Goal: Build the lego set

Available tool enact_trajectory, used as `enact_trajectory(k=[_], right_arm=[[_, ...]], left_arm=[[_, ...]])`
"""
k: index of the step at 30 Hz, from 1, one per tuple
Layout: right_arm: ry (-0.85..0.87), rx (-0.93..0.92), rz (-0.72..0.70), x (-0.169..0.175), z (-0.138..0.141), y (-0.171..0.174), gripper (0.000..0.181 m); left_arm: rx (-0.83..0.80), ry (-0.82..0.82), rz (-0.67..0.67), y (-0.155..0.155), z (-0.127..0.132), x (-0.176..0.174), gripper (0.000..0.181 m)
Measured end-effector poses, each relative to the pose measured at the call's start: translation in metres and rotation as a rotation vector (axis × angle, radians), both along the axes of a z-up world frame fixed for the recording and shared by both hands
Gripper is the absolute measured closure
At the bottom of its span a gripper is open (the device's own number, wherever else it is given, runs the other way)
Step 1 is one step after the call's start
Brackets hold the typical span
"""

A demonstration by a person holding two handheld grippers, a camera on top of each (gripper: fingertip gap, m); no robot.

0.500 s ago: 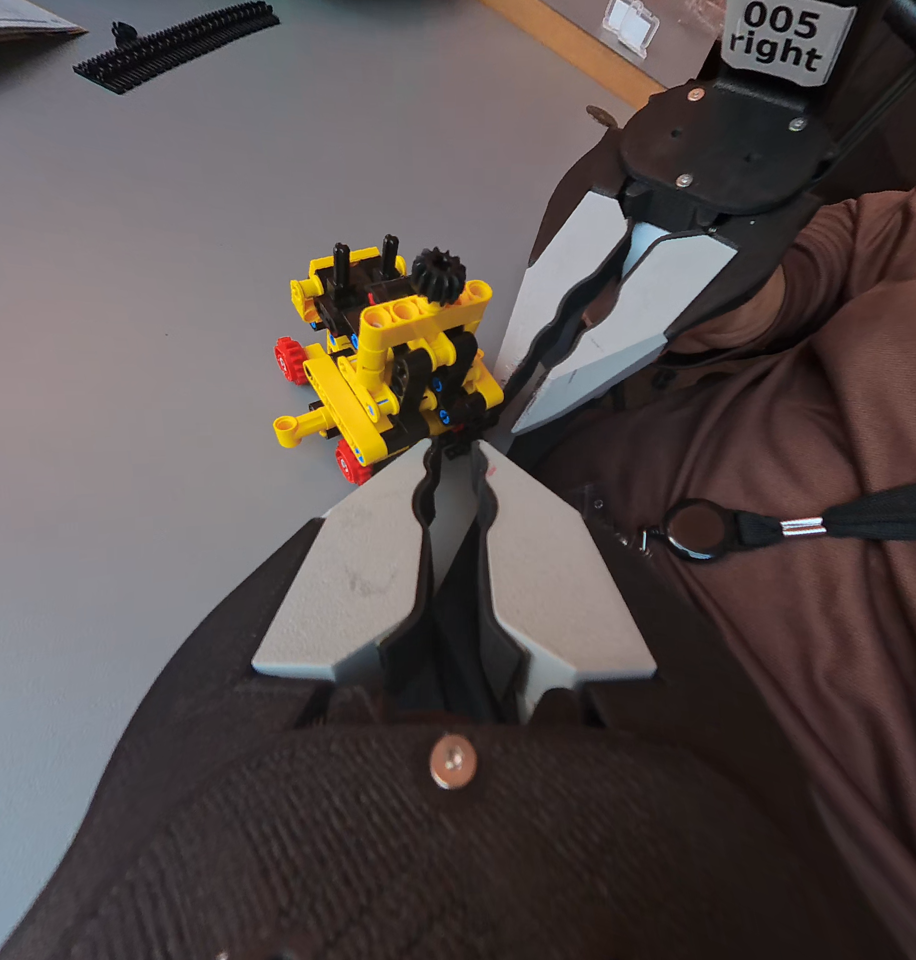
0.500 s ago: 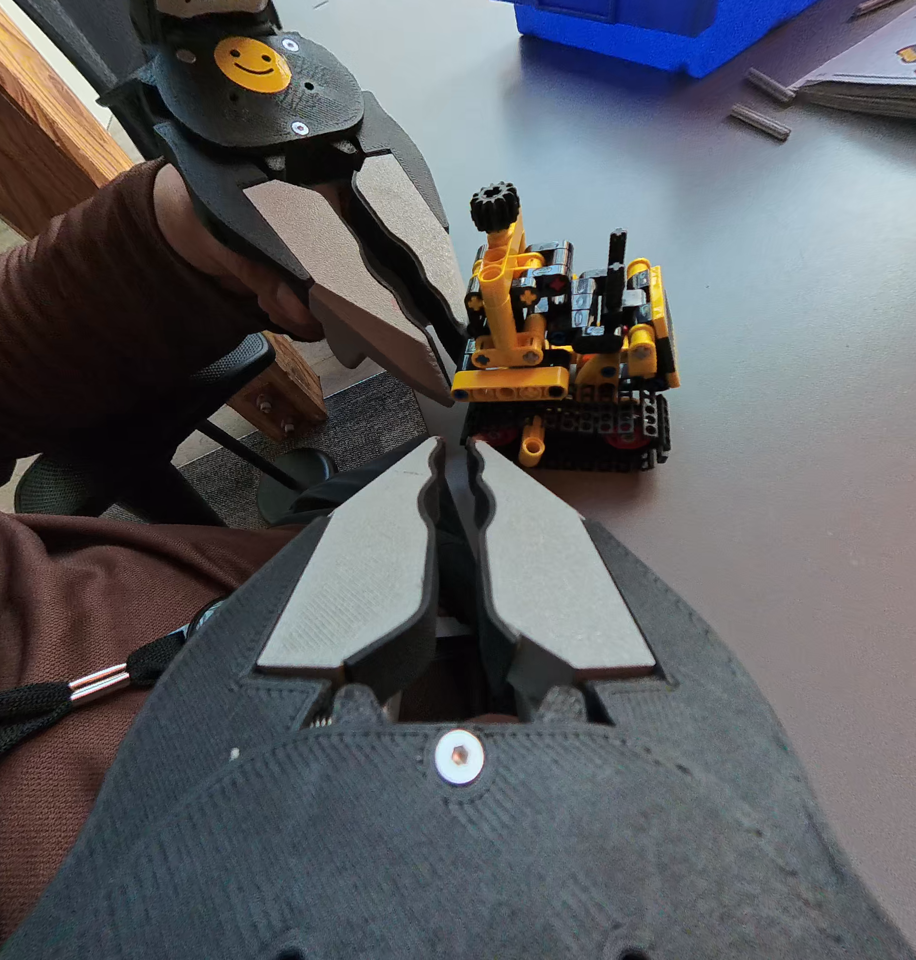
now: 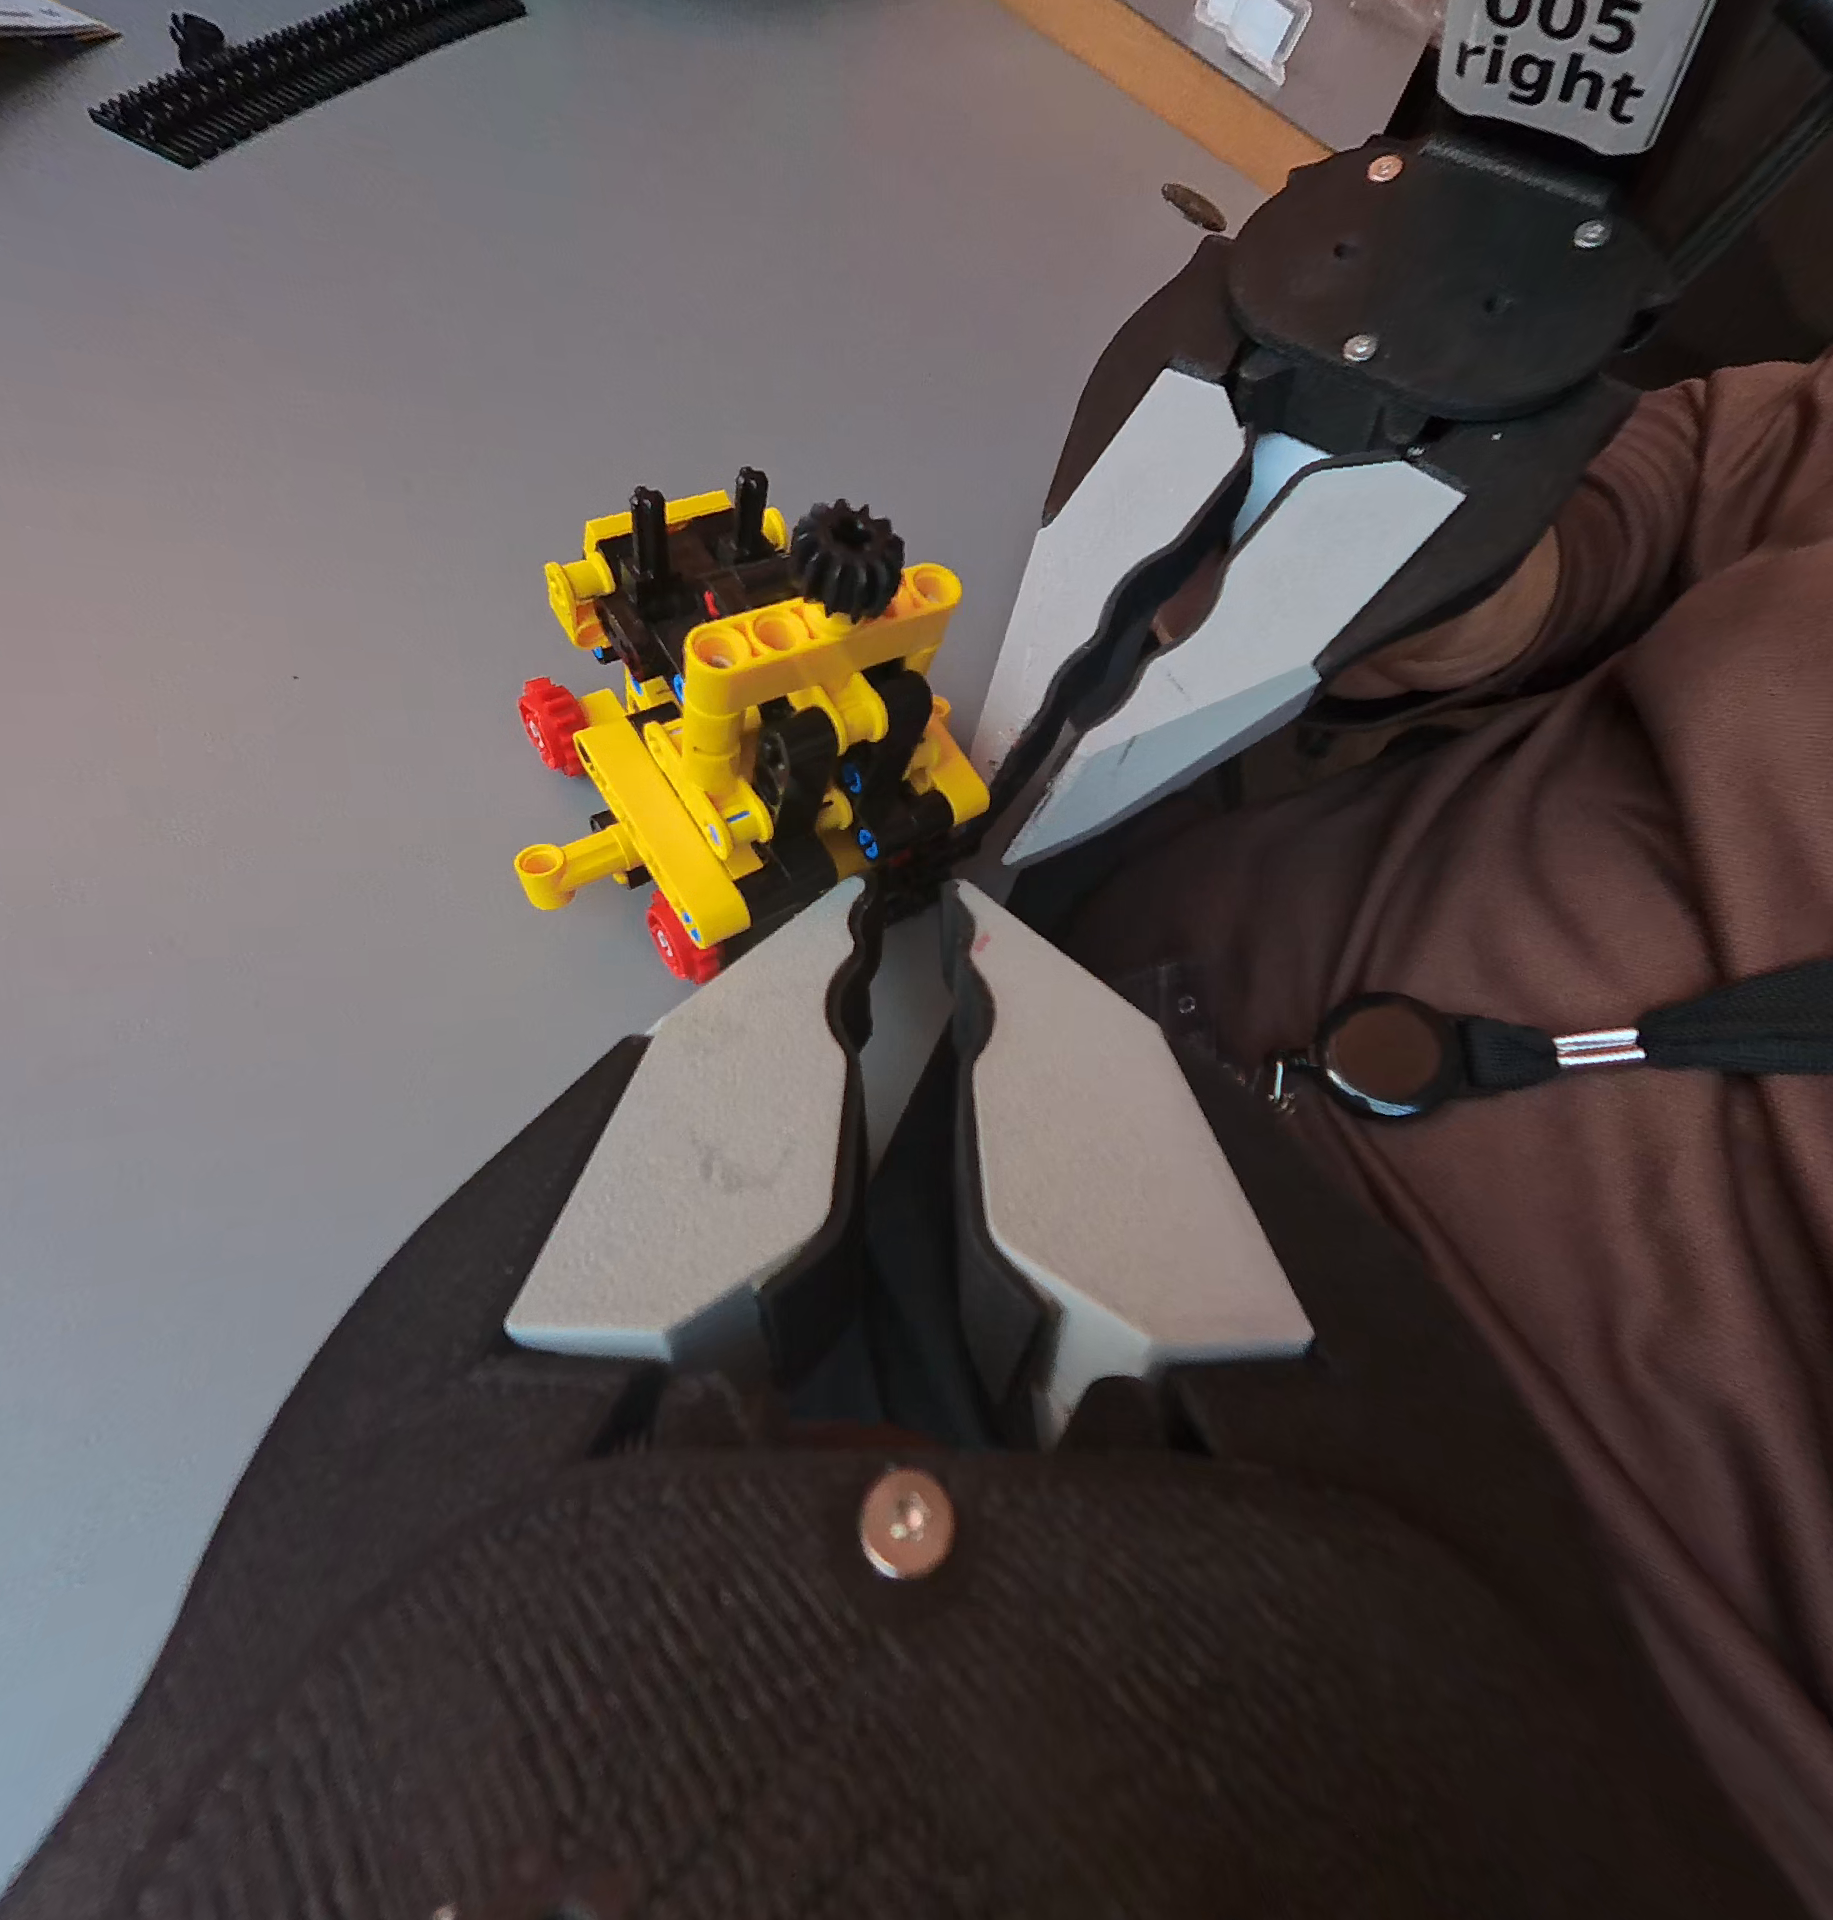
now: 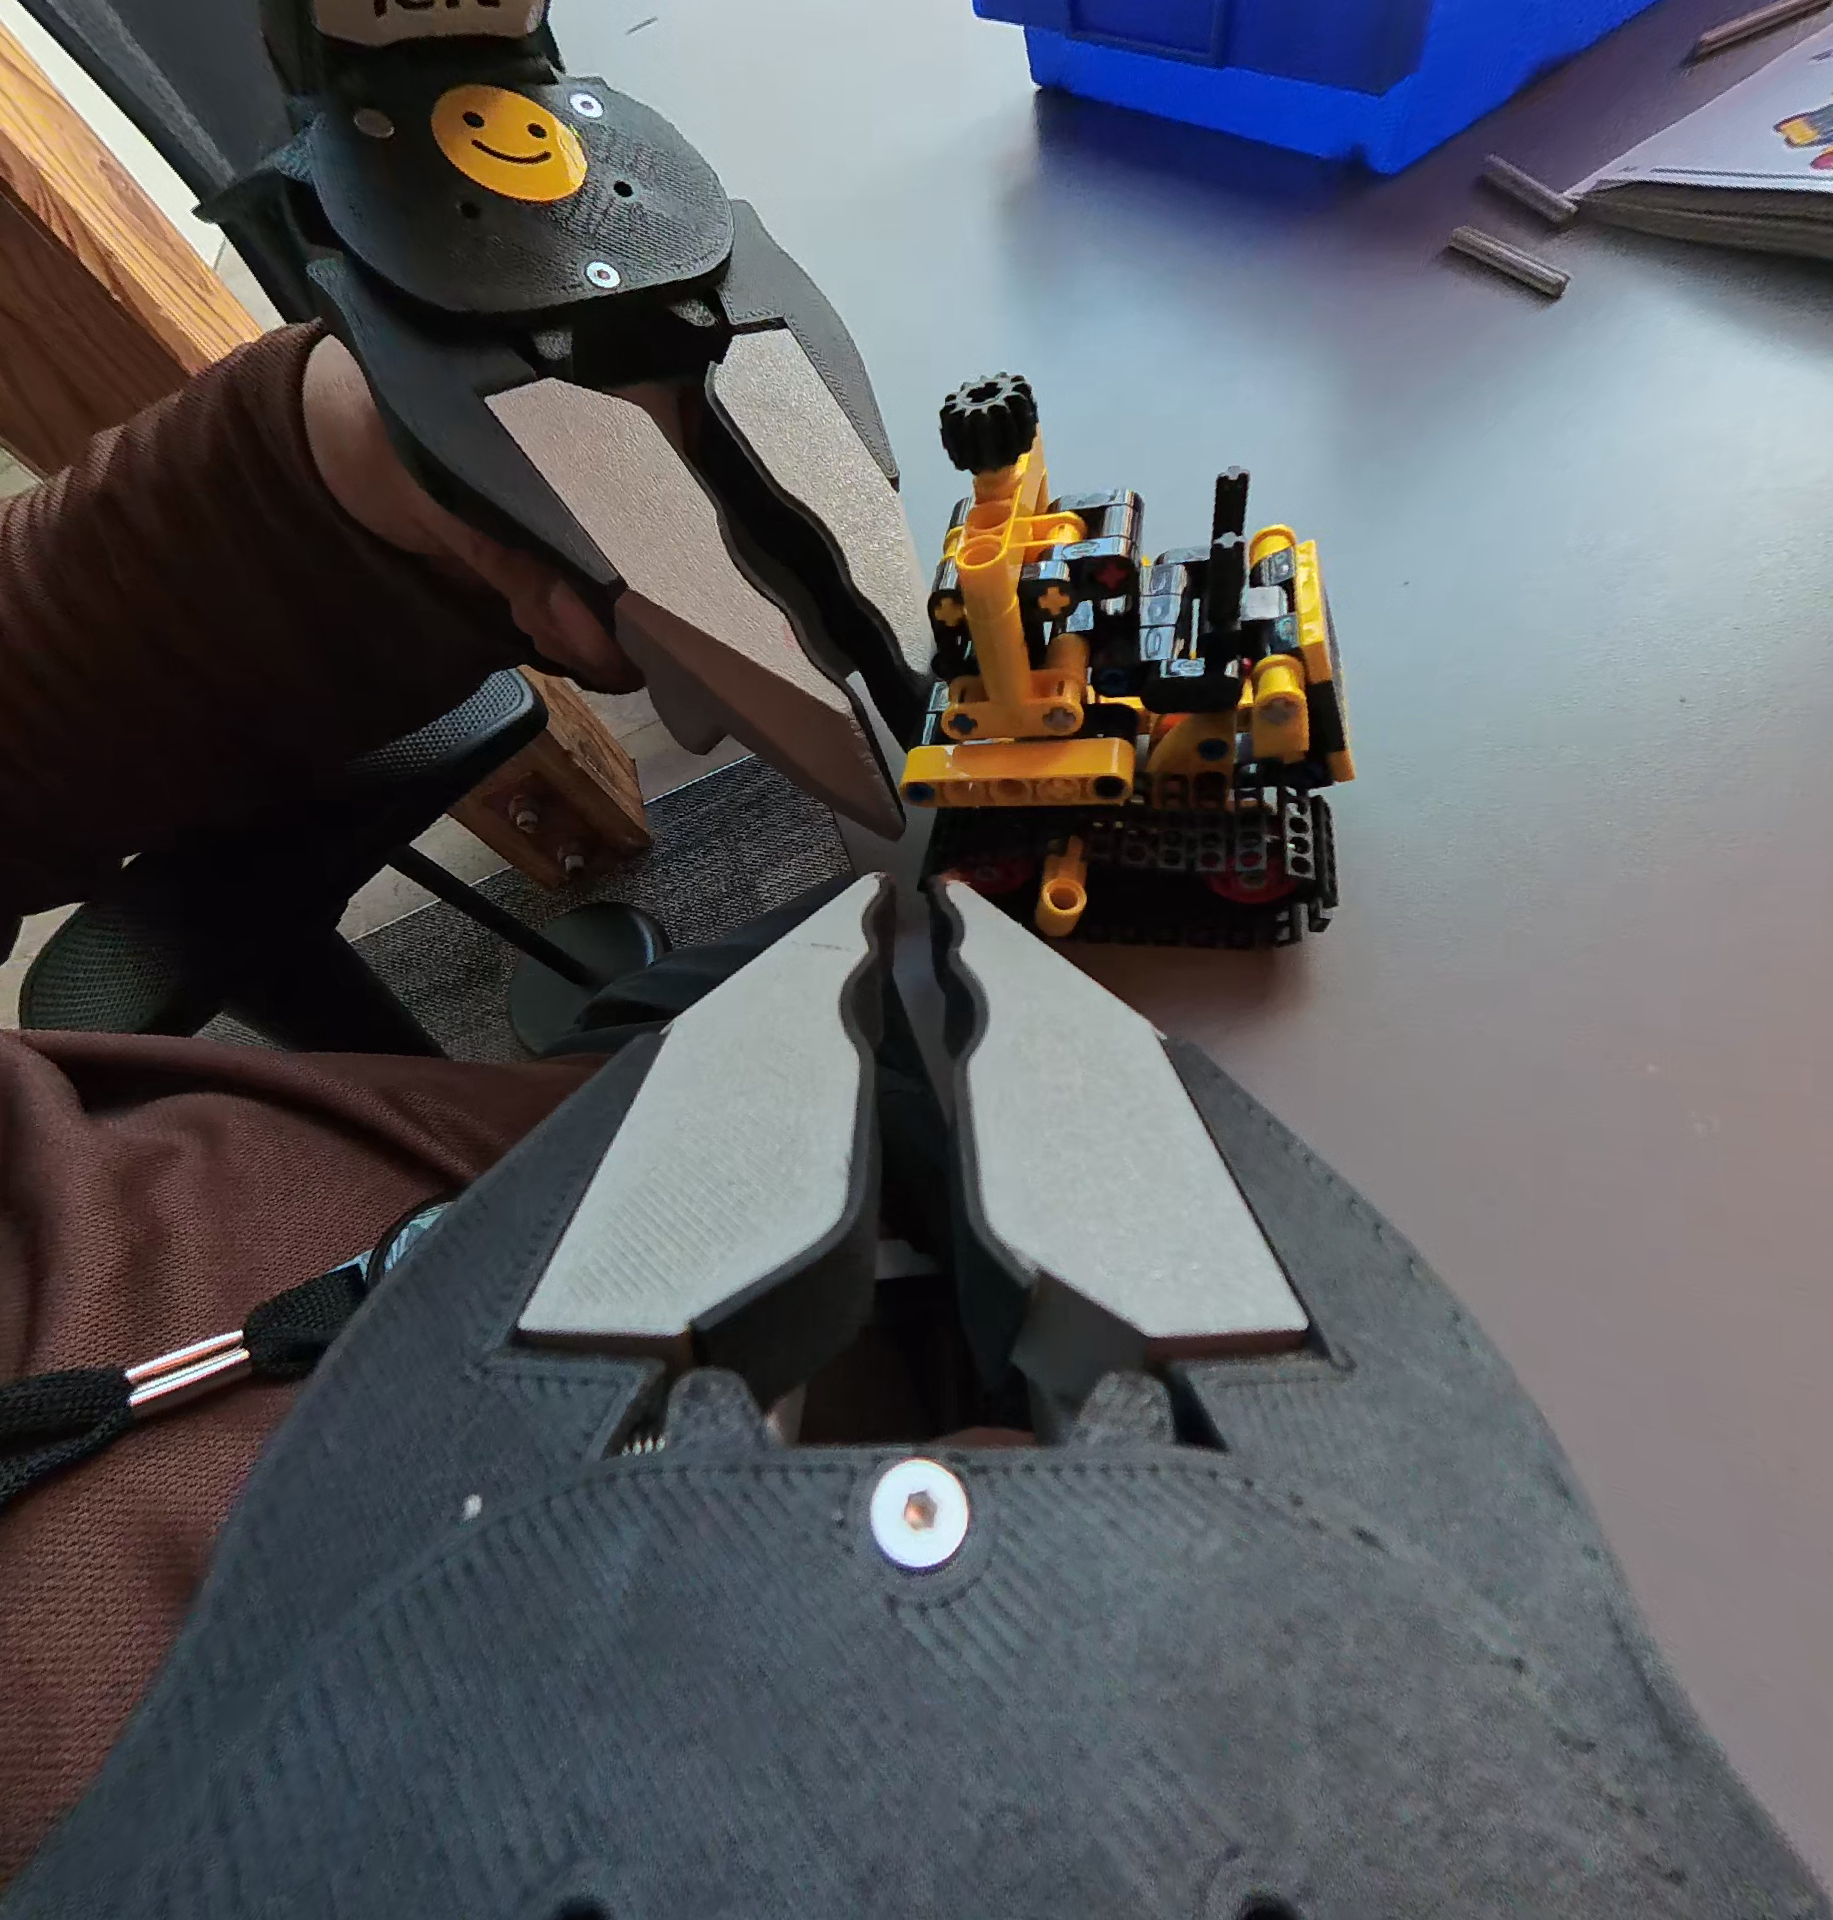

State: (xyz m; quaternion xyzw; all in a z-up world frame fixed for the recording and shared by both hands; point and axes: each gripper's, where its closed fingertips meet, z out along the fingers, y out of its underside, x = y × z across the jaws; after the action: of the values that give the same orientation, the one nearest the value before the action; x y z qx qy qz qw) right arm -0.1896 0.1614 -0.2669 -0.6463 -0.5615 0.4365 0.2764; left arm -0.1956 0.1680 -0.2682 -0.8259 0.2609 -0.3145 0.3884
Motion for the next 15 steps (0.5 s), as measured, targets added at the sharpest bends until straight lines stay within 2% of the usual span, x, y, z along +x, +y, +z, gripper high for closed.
enact_trajectory(k=[1, 15], right_arm=[[-0.001, 0.001, 0.000, -0.0002, -0.0003, 0.0001, 0.178], [0.000, 0.012, 0.000, -0.0013, -0.0007, -0.0003, 0.181]], left_arm=[[-0.001, -0.004, 0.000, -0.0001, 0.0001, -0.0001, 0.174], [0.007, -0.023, 0.009, 0.0015, 0.0010, -0.0001, 0.181]])
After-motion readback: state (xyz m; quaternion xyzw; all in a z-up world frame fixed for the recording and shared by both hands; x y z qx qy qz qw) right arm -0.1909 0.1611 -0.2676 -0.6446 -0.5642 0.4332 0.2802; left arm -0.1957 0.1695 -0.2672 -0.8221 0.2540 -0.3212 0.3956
